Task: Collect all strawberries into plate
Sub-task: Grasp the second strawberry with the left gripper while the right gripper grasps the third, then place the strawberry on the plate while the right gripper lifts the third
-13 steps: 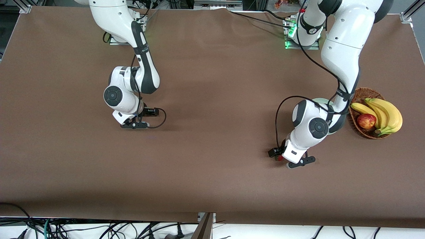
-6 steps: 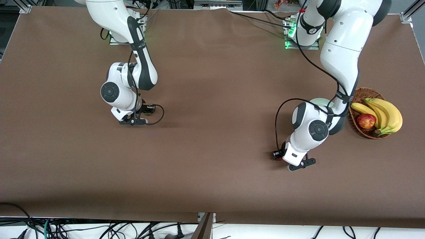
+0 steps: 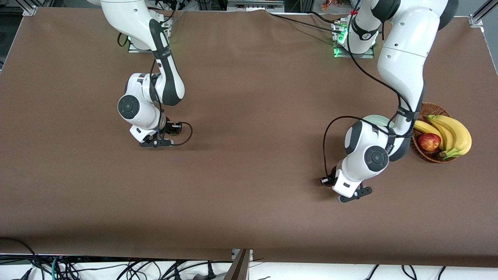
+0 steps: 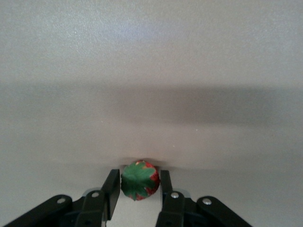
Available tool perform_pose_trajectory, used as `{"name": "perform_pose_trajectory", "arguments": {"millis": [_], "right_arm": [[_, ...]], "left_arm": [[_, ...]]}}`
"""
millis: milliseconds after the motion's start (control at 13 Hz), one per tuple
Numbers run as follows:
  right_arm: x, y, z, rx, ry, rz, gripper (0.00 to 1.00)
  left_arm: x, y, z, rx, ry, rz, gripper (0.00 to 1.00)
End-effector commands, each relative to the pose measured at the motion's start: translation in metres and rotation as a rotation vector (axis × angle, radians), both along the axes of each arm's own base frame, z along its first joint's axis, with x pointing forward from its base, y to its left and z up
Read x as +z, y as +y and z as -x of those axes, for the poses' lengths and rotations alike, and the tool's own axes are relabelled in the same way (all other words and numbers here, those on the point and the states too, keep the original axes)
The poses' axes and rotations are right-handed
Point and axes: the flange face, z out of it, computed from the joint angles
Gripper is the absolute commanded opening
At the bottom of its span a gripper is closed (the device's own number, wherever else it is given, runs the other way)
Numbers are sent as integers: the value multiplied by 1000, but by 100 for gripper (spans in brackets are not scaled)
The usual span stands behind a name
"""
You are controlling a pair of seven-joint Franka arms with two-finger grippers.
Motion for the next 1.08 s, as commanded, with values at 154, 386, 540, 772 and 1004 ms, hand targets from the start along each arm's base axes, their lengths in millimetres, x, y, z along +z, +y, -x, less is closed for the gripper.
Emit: {"name": "perform_pose_trajectory", "arguments": {"millis": [154, 386, 540, 772, 1004], "right_arm": [[2, -3, 4, 10, -23, -16, 42], [6, 4, -1, 2, -30, -21, 21], [20, 39, -9, -33, -52, -54, 21], [45, 128, -27, -176, -67, -110, 21], [41, 228, -43, -427, -20, -303, 22]], "left_arm": [[56, 34, 27, -153, 106, -49, 22], [64, 103, 83, -280, 96, -74, 22], [52, 147, 126, -352, 72, -89, 22], [17, 182, 172, -384, 68, -99, 22], [0, 210, 187, -400, 91, -105, 23]]}}
